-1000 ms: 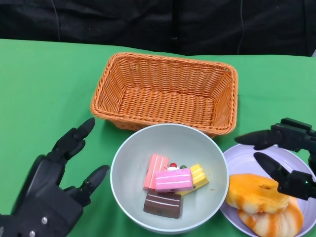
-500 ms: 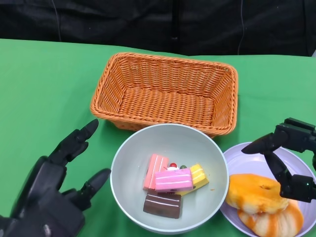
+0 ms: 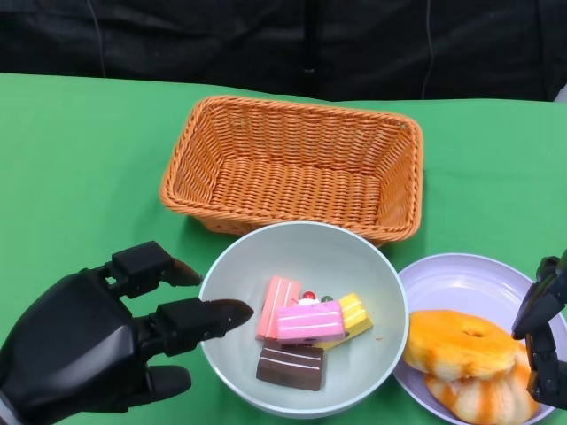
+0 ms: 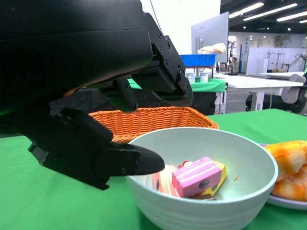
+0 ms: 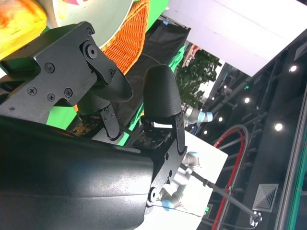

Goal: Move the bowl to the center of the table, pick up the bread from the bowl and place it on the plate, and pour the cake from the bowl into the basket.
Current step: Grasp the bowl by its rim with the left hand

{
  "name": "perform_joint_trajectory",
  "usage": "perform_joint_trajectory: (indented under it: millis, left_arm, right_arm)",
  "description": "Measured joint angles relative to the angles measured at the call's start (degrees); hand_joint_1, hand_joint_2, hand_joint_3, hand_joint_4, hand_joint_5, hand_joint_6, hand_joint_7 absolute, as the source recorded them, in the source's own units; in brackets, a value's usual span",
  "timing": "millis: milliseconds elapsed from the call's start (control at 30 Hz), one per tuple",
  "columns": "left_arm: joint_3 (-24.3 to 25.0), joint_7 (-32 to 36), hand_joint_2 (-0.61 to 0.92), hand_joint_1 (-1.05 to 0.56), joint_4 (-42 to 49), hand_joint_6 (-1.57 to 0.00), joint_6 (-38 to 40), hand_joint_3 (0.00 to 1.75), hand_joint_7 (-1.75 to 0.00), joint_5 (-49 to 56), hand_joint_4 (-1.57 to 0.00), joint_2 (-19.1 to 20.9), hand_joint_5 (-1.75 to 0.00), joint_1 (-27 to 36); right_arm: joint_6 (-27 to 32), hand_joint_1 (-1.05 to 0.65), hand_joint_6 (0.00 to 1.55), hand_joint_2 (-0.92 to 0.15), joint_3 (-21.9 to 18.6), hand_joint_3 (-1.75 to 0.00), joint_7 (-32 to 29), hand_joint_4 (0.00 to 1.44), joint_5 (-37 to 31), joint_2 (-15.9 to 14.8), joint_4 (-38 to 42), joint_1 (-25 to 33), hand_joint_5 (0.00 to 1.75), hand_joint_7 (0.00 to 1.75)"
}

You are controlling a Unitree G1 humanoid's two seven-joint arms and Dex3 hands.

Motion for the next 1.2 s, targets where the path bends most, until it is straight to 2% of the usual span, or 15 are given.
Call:
perform_joint_trajectory:
  millis: [167, 233, 333, 500, 733, 833, 1067, 1200]
  left_arm:
    - [0.2, 0.1, 0.39, -0.35, 0.5, -0.7, -0.6, 0.58, -0.05, 0.3, -0.36, -0.1, -0.84, -0.1]
    - [0.0, 4.0, 0.58, -0.41, 1.8, -0.72, -2.7, 0.34, -0.05, 6.3, -0.42, 0.3, -0.83, -1.8]
    - [-1.0, 10.2, 0.69, -0.45, 3.9, -0.78, -5.9, 0.17, -0.06, 14.7, -0.46, 1.2, -0.82, -4.7]
    - [-4.6, 16.1, 0.76, -0.48, 7.8, -0.89, -7.1, 0.06, -0.08, 21.1, -0.53, 1.4, -0.79, -7.9]
    - [-8.9, 18.3, 0.77, -0.5, 9.5, -0.9, -4.9, 0.01, -0.04, 25.7, -0.56, 1.4, -0.73, -10.6]
    - [-11.3, 20.1, 0.79, -0.49, 11.1, -0.88, -4.2, 0.01, -0.03, 27.8, -0.54, 1.5, -0.75, -11.6]
    - [-16.5, 24.6, 0.82, -0.48, 14.8, -0.87, -2.7, 0.0, -0.02, 31.6, -0.41, 2.0, -1.0, -15.9]
    - [-19.5, 27.3, 0.84, -0.47, 17.4, -0.94, -1.5, 0.01, -0.06, 32.4, -0.43, 2.1, -1.05, -17.7]
  right_arm:
    - [0.0, -0.03, 0.59, -0.45, -0.8, -1.41, 0.6, 0.79, 0.0, 0.4, 0.0, 0.0, 1.75, 1.71]
    - [0.1, -0.04, 0.58, -0.46, -1.1, -1.4, 0.5, 0.78, -0.5, 1.3, 0.0, -0.2, 1.75, 1.71]
    - [0.2, -0.03, 0.58, -0.47, -1.0, -1.39, 0.5, 0.78, -1.2, 2.9, -0.2, -0.6, 1.75, 1.71]
    - [0.6, -0.02, 0.6, -0.48, -1.0, -1.34, 0.6, 0.79, -1.2, 4.0, -0.2, -0.8, 1.75, 1.71]
    - [0.6, 0.01, 0.62, -0.47, -1.1, -1.37, 0.6, 0.79, -2.2, 4.8, -0.1, -0.9, 1.75, 1.7]
    - [0.6, 0.01, 0.62, -0.47, -1.1, -1.38, 0.6, 0.79, -2.2, 5.1, -0.2, -0.9, 1.75, 1.7]
    - [1.5, 0.03, 0.61, -0.48, -0.7, -1.38, 1.3, 0.8, -1.2, 5.4, -1.6, -0.1, 1.75, 1.7]
    - [1.8, 0.03, 0.61, -0.48, -0.6, -1.38, 1.3, 0.79, -1.1, 5.5, -2.2, 0.2, 1.75, 1.69]
